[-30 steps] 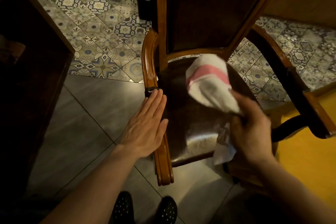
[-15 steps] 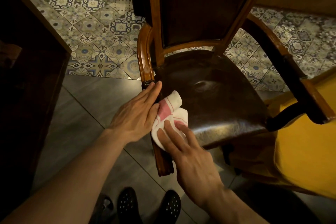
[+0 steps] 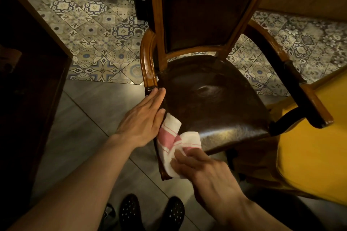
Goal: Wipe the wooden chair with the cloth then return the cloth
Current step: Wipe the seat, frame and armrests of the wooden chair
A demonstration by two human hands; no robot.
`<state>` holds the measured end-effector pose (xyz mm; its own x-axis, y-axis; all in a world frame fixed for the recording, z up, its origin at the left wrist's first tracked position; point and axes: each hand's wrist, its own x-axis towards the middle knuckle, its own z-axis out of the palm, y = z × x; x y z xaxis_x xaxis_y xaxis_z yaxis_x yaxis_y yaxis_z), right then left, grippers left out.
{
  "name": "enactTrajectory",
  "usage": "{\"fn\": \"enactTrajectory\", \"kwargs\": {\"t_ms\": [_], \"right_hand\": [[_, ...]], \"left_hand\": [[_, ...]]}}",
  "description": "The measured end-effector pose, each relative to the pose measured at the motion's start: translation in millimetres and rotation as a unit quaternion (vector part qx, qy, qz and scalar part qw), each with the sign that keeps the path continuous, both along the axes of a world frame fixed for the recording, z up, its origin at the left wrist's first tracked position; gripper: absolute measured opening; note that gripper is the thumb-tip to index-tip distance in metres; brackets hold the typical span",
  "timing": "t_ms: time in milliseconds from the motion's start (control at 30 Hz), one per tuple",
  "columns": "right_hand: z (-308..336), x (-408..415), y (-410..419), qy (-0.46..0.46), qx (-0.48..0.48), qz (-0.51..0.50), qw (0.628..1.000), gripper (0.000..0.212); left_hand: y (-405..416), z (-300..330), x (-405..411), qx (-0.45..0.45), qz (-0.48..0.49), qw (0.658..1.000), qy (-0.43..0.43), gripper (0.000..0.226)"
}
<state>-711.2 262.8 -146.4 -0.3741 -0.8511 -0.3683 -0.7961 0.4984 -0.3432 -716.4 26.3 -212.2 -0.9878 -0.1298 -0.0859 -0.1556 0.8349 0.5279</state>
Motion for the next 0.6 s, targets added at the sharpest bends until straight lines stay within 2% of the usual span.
{"fn": "enactTrajectory", "kwargs": {"t_ms": [100,233,300,400,500,600], "right_hand": [[-4.3,-5.9,25.5,-0.047,-0.045,-0.095,0.993,0.044],[-4.7,-32.7,37.1,-0.057,-0.119,-0.269,0.954,0.043],[-0.5,-58.3,30.4,-0.057,-0.163,-0.346,0.922,0.042],[11.1,-96.3,14.3,-0.076,-0.247,-0.45,0.855,0.041],[22.1,-122.4,-9.3,-0.1,-0.315,-0.493,0.805,0.037],[28.7,-135.0,-34.7,-0.138,-0.357,-0.482,0.788,0.031]], "left_hand": [[0.8,1.7,-0.2,-0.007,0.002,1.0,0.007,0.059],[-0.6,1.5,-0.3,-0.003,0.002,1.0,-0.009,0.059],[0.1,1.7,0.1,0.003,0.005,1.0,-0.019,0.059],[0.6,2.2,1.0,0.015,0.007,1.0,-0.022,0.061],[0.2,1.1,2.0,0.007,-0.011,1.0,-0.01,0.062],[5.1,-0.6,1.4,-0.023,-0.031,0.999,-0.016,0.064]]}}
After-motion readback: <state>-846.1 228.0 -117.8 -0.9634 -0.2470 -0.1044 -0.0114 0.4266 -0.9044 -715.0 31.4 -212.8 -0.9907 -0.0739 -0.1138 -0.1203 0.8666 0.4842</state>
